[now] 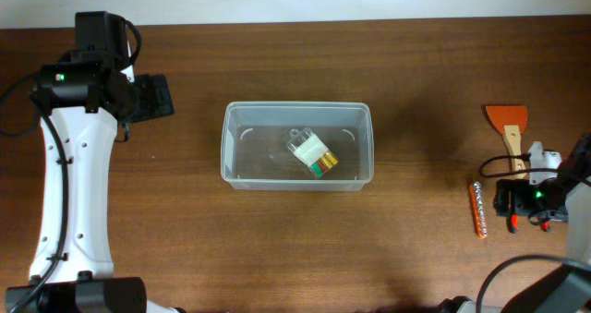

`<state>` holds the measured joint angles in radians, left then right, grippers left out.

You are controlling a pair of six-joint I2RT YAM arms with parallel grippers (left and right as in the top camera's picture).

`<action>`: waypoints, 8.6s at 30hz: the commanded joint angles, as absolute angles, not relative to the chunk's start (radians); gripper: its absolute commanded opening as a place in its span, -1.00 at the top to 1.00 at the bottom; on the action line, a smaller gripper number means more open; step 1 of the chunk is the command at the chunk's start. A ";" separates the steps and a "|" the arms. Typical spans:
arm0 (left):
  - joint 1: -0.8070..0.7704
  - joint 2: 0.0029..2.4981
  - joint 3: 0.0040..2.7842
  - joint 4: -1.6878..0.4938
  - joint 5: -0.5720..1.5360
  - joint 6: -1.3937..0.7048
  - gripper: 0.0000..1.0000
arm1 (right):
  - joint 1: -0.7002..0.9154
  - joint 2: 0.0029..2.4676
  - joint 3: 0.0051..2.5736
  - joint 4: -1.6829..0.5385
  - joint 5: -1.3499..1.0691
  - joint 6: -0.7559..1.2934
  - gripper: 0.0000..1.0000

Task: Pack container
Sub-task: 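Move the right gripper down toward the orange socket rail, then align and close the right gripper on the orange socket rail, then lift the socket rail and carry it left over the container, then lower the socket rail into the container and release it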

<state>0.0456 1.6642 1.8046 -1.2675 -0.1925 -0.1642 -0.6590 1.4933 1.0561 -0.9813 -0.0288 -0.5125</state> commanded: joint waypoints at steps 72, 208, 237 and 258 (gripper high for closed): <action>0.049 1.656 1.819 -1.265 -0.207 -0.159 -0.99 | -0.426 1.826 1.024 -0.806 0.095 -0.567 -0.97; 0.049 1.656 1.819 -1.266 -0.207 -0.160 -0.98 | 0.403 1.864 1.934 -1.036 0.036 -0.790 0.92; 0.049 1.656 1.819 -1.266 -0.207 -0.160 -0.99 | 0.484 2.080 1.933 -1.176 -0.046 -0.808 0.92; 0.049 1.656 1.819 -1.266 -0.207 -0.159 -0.99 | 0.470 2.194 1.894 -1.155 -0.061 -0.831 0.92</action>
